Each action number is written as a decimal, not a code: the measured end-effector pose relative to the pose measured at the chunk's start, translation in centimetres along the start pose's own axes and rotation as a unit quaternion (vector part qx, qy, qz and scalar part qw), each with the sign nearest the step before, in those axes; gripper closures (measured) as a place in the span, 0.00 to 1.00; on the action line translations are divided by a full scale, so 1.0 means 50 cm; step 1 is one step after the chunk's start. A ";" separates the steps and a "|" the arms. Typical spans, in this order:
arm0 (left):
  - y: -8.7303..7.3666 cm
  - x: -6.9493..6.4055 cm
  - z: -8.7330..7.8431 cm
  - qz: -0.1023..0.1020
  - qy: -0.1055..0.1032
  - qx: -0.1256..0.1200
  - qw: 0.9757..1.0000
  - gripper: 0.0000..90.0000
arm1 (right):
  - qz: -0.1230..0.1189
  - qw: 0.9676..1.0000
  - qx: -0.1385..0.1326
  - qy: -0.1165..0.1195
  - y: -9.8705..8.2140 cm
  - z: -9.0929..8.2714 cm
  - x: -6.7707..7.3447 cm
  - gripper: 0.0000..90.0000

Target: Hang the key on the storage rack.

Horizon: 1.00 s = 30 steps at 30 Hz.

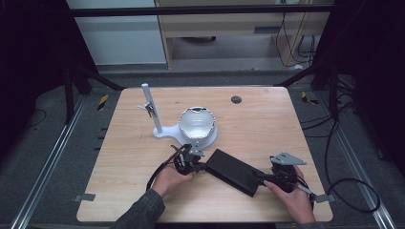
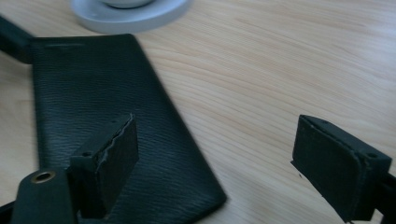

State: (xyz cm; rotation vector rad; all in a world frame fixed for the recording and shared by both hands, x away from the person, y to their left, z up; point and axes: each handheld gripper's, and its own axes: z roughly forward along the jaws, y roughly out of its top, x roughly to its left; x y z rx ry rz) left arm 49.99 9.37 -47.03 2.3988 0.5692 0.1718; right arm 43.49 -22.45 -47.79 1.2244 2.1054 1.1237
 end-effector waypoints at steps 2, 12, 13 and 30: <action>0.001 0.003 0.000 -0.007 -0.007 -0.008 1.000 1.00 | -0.012 1.000 0.004 0.010 0.014 0.000 0.018 0.15; 0.019 0.011 -0.008 -0.011 -0.012 -0.021 1.000 1.00 | -0.073 0.994 0.061 0.054 0.066 0.039 0.111 0.08; 0.022 0.011 -0.008 -0.013 -0.014 -0.023 1.000 1.00 | -0.082 0.992 0.072 0.058 0.074 0.049 0.121 0.07; 0.047 0.018 -0.008 -0.015 -0.013 -0.030 0.999 0.99 | -0.141 0.978 0.144 0.049 0.111 0.090 0.145 0.16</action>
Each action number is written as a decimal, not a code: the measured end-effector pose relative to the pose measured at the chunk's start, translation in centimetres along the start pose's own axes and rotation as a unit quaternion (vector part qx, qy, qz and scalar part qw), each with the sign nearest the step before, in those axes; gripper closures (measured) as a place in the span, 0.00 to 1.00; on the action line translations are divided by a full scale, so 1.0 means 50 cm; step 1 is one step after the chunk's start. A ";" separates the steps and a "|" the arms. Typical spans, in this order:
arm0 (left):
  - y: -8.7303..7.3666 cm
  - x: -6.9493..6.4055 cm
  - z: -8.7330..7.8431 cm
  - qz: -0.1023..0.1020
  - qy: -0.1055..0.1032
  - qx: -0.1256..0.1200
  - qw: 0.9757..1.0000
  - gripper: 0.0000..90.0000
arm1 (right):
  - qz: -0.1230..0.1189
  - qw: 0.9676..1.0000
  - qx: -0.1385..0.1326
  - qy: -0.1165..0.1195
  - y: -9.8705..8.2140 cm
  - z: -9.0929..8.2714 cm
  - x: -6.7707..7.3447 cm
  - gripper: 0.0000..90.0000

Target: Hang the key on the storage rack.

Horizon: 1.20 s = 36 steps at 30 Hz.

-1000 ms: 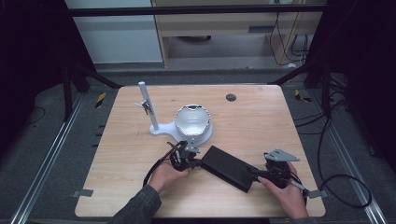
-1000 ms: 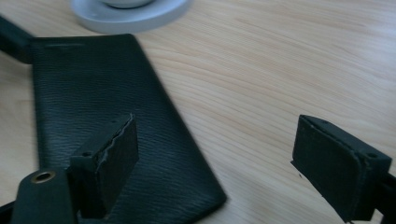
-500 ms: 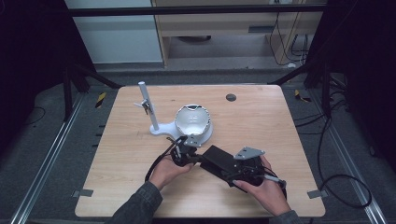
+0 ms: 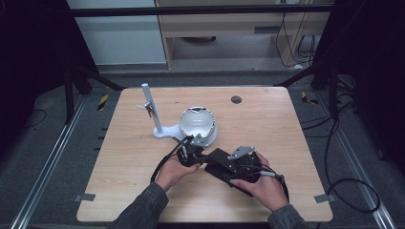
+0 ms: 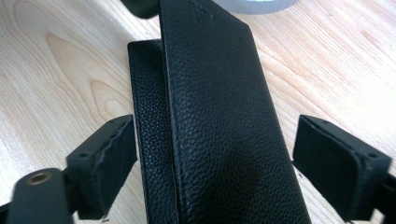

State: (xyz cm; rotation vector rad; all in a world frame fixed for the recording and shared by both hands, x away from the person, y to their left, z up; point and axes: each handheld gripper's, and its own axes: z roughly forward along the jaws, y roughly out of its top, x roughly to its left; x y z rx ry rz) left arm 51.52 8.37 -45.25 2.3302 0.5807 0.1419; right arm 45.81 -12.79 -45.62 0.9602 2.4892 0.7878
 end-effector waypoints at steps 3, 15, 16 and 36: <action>0.006 0.002 -0.001 -0.003 0.000 -0.004 1.000 0.99 | -0.004 1.000 0.013 0.000 -0.001 0.005 0.001 0.20; 0.015 0.006 -0.003 -0.014 -0.004 -0.007 1.000 0.99 | -0.029 0.998 0.058 -0.006 0.016 0.021 0.000 0.32; 0.016 0.006 -0.002 -0.015 -0.004 -0.008 1.000 0.99 | -0.029 0.998 0.058 -0.006 0.016 0.021 0.000 0.32; 0.025 0.004 -0.004 -0.018 -0.007 -0.010 1.000 0.98 | -0.043 0.996 0.079 -0.019 0.022 0.026 -0.003 0.42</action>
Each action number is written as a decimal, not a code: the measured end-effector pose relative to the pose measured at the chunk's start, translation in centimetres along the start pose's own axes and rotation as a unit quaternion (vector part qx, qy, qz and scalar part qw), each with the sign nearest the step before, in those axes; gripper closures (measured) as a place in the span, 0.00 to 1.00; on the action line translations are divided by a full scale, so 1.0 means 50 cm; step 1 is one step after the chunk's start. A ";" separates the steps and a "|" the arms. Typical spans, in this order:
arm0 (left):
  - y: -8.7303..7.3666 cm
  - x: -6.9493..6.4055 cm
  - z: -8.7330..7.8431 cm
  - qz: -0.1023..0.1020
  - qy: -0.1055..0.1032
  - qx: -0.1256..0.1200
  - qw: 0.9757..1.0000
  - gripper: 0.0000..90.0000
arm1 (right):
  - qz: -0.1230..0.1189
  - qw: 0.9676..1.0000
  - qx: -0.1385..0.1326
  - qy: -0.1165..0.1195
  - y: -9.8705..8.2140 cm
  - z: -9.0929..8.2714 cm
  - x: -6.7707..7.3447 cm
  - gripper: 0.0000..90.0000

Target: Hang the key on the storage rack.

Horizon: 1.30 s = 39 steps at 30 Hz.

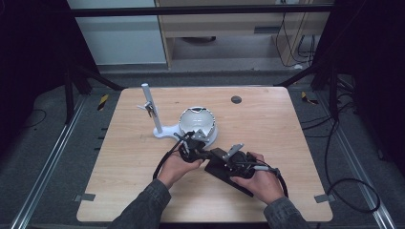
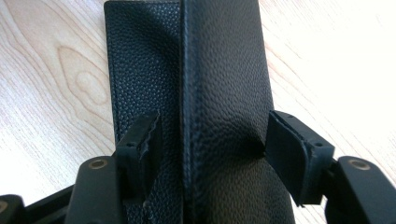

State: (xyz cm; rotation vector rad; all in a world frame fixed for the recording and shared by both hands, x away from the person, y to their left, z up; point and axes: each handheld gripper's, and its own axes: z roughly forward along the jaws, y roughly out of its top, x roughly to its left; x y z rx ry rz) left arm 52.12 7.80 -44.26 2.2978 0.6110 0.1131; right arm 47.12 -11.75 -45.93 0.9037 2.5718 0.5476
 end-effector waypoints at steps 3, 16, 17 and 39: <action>0.001 0.000 0.000 -0.002 -0.001 0.001 1.000 0.97 | -0.004 1.000 -0.005 -0.004 -0.004 -0.001 -0.002 0.49; -0.011 0.000 -0.012 -0.007 0.041 0.000 0.999 0.62 | -0.032 0.999 -0.020 -0.036 -0.006 -0.028 -0.030 0.93; -0.014 0.002 -0.017 -0.008 0.044 -0.001 0.999 0.61 | -0.034 0.999 -0.018 -0.033 -0.006 -0.031 -0.032 0.93; -0.002 0.003 -0.059 0.003 0.017 -0.009 1.000 0.19 | -0.028 0.986 -0.162 -0.020 -0.040 -0.130 -0.084 0.93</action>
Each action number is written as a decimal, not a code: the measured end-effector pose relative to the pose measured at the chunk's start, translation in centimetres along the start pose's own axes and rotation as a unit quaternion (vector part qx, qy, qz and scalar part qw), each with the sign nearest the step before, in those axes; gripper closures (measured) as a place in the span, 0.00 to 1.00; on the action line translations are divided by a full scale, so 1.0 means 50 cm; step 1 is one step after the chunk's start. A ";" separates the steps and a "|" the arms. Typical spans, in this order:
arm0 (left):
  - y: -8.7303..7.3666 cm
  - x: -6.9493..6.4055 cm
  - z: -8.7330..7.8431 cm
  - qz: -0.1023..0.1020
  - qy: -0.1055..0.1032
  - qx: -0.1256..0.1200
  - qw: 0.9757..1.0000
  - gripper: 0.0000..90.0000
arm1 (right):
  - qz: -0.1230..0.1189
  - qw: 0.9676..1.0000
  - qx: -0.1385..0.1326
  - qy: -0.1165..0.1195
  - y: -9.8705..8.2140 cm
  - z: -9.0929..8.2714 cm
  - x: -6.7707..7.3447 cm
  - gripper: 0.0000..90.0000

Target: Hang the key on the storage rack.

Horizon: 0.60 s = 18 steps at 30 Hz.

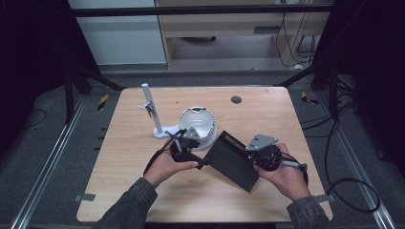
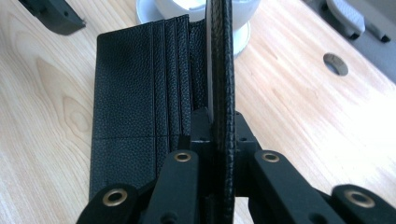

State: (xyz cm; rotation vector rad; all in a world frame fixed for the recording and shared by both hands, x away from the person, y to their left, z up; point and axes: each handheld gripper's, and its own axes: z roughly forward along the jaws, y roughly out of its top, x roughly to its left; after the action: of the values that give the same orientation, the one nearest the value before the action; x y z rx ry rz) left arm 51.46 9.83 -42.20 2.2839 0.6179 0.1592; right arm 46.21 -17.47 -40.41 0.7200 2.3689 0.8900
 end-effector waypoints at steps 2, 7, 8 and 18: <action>0.004 -0.001 -0.003 0.005 -0.002 -0.004 1.000 0.18 | 0.000 1.000 -0.010 0.000 -0.001 -0.004 -0.002 0.93; 0.014 -0.003 -0.011 0.010 -0.002 -0.017 1.000 0.17 | 0.005 0.999 -0.036 0.002 -0.003 -0.016 -0.007 0.93; 0.016 -0.004 -0.013 0.011 -0.002 -0.020 1.000 0.17 | 0.006 0.999 -0.043 0.003 -0.003 -0.019 -0.007 0.93; 0.035 -0.006 -0.039 0.026 0.003 -0.029 0.999 0.16 | 0.007 0.996 -0.085 0.003 0.003 -0.041 -0.009 0.93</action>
State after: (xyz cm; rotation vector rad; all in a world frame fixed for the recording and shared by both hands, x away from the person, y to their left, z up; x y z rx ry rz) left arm 51.31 9.88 -39.57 2.2441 0.5510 0.2063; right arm 45.34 -18.53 -38.84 0.6664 2.2617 1.0846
